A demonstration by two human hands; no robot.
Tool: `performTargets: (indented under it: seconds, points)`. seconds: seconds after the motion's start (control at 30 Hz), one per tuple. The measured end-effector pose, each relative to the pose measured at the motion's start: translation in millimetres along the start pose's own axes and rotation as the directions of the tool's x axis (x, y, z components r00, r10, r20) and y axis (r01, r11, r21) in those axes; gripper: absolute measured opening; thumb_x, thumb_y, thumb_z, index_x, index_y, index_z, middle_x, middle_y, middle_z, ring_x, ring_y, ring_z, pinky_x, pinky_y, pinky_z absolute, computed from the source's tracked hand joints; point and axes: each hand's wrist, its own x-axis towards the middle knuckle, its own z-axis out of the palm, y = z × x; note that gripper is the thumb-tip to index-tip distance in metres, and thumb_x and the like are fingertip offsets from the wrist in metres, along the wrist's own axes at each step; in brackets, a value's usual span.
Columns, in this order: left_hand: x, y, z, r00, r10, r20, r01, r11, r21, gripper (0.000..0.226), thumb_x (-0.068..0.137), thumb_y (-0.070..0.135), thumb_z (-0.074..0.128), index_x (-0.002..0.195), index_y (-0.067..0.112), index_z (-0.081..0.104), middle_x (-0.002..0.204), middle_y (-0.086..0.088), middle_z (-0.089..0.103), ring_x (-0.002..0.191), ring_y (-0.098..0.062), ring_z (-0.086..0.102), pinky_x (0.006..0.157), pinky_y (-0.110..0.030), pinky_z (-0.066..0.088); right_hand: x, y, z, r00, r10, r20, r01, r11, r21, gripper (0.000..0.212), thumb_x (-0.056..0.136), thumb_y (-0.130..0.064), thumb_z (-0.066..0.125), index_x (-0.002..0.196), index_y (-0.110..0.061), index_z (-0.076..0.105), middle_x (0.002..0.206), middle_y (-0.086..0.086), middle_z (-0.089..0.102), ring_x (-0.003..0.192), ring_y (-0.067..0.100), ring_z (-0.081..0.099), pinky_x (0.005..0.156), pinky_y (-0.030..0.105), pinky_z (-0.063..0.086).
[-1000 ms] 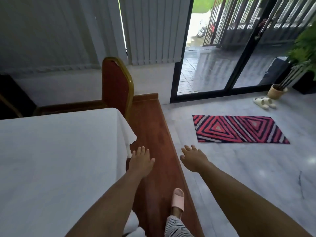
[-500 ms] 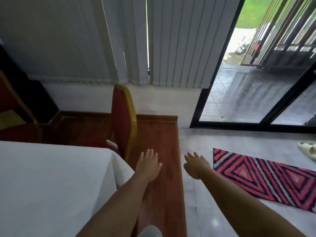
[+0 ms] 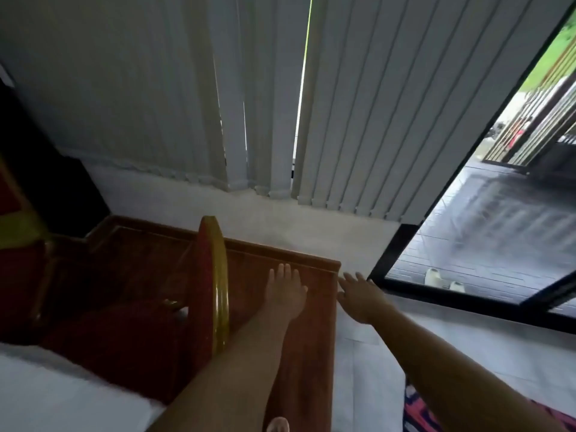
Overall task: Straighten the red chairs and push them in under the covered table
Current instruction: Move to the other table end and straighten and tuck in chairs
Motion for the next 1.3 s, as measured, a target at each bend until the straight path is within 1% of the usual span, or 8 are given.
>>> performTargets:
  seconds: [0.1,0.23,0.4,0.63,0.77,1.07,1.2,1.3]
  points:
    - [40.3,-3.7,-8.4,1.0,-0.017,0.025,0.017,1.0,0.002,0.058,0.101,0.036,0.025,0.149,0.005,0.017,0.158,-0.017,0.011,0.147,-0.029,0.005,0.119,-0.046,0.002,45.0,16.8,-14.6,0.998,-0.009,0.055,0.01,1.0,-0.019,0.051,0.1,-0.036,0.024,0.147,-0.015,0.026,0.158,0.008,0.02,0.143,0.03,0.019,0.113,0.049,0.024]
    - [105.6,-16.0,-17.5,0.992,-0.119,0.027,0.12,0.993,-0.017,0.058,0.101,0.036,0.024,0.149,0.006,0.016,0.159,-0.016,0.009,0.147,-0.029,0.004,0.119,-0.045,0.002,106.0,36.4,-42.0,0.995,-0.068,0.073,0.067,0.998,0.016,0.048,0.101,-0.032,0.026,0.144,-0.013,0.032,0.155,0.009,0.027,0.142,0.031,0.02,0.114,0.048,0.021]
    - [177.3,-26.5,-36.9,0.966,-0.256,0.031,0.257,0.965,-0.049,0.058,0.101,0.037,0.022,0.149,0.005,0.016,0.159,-0.015,0.011,0.147,-0.028,0.005,0.119,-0.045,0.004,202.4,68.3,-73.0,0.986,-0.145,0.084,0.147,0.989,-0.019,0.051,0.102,-0.034,0.022,0.148,-0.013,0.024,0.16,0.006,0.015,0.146,0.029,0.011,0.116,0.046,0.015]
    - [236.2,-59.7,-79.0,0.916,-0.401,-0.031,0.396,0.913,-0.099,0.056,0.101,0.036,0.023,0.148,0.007,0.018,0.159,-0.013,0.014,0.147,-0.026,0.007,0.12,-0.044,0.006,306.7,79.2,-127.3,0.967,-0.247,0.069,0.254,0.96,-0.116,0.051,0.1,-0.035,0.024,0.143,-0.01,0.033,0.156,0.009,0.024,0.142,0.03,0.02,0.112,0.046,0.022]
    - [245.3,-95.8,-95.2,0.837,-0.547,-0.004,0.543,0.832,-0.113,0.057,0.101,0.037,0.021,0.15,0.008,0.014,0.16,-0.013,0.009,0.147,-0.026,0.004,0.12,-0.043,0.004,343.5,49.2,-149.8,0.914,-0.402,0.063,0.407,0.902,-0.147,0.051,0.099,-0.035,0.025,0.142,-0.01,0.034,0.155,0.01,0.026,0.142,0.031,0.022,0.113,0.047,0.024]
    - [273.8,-173.1,-116.3,0.723,-0.691,-0.011,0.681,0.716,-0.153,0.058,0.101,0.038,0.018,0.15,0.008,0.013,0.16,-0.013,0.008,0.147,-0.027,0.004,0.119,-0.044,0.004,435.6,-51.6,-206.2,0.779,-0.62,0.093,0.622,0.744,-0.246,0.053,0.1,-0.035,0.024,0.144,-0.007,0.029,0.156,0.013,0.023,0.142,0.032,0.021,0.113,0.047,0.022]
    - [293.5,-229.6,-121.8,0.655,-0.756,0.01,0.743,0.641,-0.191,0.058,0.101,0.039,0.018,0.15,0.01,0.01,0.16,-0.012,0.006,0.148,-0.026,0.002,0.119,-0.043,0.004,486.9,-114.4,-227.7,0.719,-0.688,0.093,0.678,0.667,-0.31,0.052,0.099,-0.037,0.024,0.141,-0.008,0.036,0.149,0.012,0.035,0.134,0.032,0.033,0.106,0.046,0.03]
    - [311.4,-281.8,-127.2,0.59,-0.806,0.039,0.79,0.567,-0.235,0.057,0.101,0.038,0.019,0.15,0.01,0.01,0.16,-0.012,0.004,0.148,-0.026,0.0,0.12,-0.043,0.003,529.9,-163.6,-241.1,0.667,-0.737,0.108,0.731,0.62,-0.284,0.051,0.098,-0.036,0.026,0.139,-0.007,0.039,0.146,0.013,0.039,0.129,0.032,0.037,0.105,0.046,0.033]
